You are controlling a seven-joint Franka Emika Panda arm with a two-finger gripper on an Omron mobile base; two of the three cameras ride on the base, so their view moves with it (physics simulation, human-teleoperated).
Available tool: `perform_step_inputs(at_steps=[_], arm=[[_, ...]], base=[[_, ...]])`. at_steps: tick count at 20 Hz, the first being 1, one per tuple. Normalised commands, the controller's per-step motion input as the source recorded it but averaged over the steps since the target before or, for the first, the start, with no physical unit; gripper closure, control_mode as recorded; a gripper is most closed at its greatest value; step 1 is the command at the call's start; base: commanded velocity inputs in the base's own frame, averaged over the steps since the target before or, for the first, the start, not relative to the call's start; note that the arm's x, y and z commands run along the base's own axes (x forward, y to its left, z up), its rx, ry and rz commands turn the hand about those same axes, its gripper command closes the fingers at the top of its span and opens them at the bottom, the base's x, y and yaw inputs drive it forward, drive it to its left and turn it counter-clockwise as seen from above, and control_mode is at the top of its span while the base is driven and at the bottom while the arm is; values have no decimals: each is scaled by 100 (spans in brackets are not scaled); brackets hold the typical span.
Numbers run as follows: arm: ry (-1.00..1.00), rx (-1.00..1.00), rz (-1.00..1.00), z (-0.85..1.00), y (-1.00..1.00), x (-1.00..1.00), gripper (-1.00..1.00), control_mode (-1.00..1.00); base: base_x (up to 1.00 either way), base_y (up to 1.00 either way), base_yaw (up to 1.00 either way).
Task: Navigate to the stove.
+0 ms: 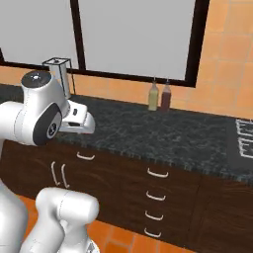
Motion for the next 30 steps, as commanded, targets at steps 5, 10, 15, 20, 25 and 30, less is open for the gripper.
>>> perform_step_inputs(at_steps=[5,10,15,20,25,30], arm=[[0,0,0,0,0,0,-100,100],[0,0,0,0,0,0,-100,100],[0,0,0,0,0,0,-100,100],[0,0,0,0,0,0,-100,100],[0,0,0,0,0,0,-100,100],[0,0,0,0,0,0,-100,100]], base=[[0,-100,-29],[0,-100,-8],[31,-100,-1],[55,-100,0],[48,-100,-1],[94,-44,-3]])
